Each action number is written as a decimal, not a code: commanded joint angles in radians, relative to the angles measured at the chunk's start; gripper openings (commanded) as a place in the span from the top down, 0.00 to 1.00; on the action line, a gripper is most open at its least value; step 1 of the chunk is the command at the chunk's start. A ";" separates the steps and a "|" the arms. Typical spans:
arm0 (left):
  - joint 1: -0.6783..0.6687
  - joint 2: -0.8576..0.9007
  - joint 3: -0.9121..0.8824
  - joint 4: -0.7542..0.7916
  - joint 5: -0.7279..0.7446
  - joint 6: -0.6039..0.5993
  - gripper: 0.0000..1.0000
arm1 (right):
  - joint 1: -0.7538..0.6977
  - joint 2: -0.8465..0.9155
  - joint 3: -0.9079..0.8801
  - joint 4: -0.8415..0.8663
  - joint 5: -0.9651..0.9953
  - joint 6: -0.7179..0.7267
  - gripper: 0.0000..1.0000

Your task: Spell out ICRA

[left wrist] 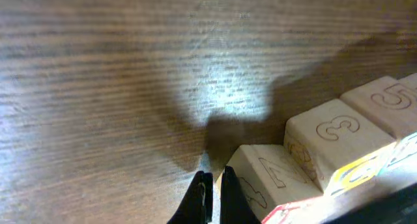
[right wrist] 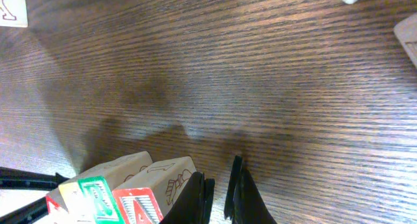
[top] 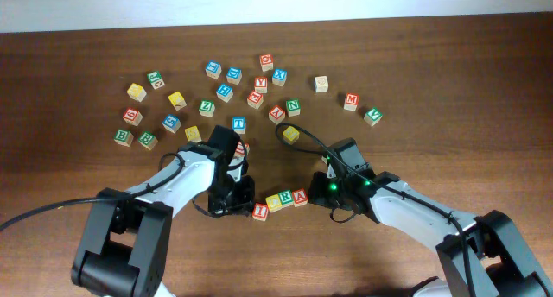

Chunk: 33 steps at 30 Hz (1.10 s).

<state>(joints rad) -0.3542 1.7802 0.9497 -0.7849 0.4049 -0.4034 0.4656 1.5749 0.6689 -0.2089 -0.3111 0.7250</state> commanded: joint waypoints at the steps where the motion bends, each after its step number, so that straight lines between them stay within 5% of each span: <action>1: -0.004 0.004 -0.009 -0.002 0.025 0.016 1.00 | 0.005 0.005 -0.005 0.000 0.010 -0.010 0.95; 17: -0.073 -0.077 0.001 -0.225 0.070 0.057 1.00 | 0.005 0.005 -0.005 0.005 0.013 -0.014 0.94; 22: -0.194 -0.077 0.001 -0.155 -0.089 -0.137 1.00 | 0.005 0.005 -0.005 0.004 0.013 -0.014 0.93; 33: -0.267 -0.077 0.000 -0.080 -0.182 -0.211 1.00 | 0.005 0.005 -0.005 0.005 0.017 -0.014 0.91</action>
<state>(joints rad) -0.6170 1.7210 0.9489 -0.8665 0.2775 -0.5892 0.4656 1.5749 0.6689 -0.2054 -0.3107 0.7219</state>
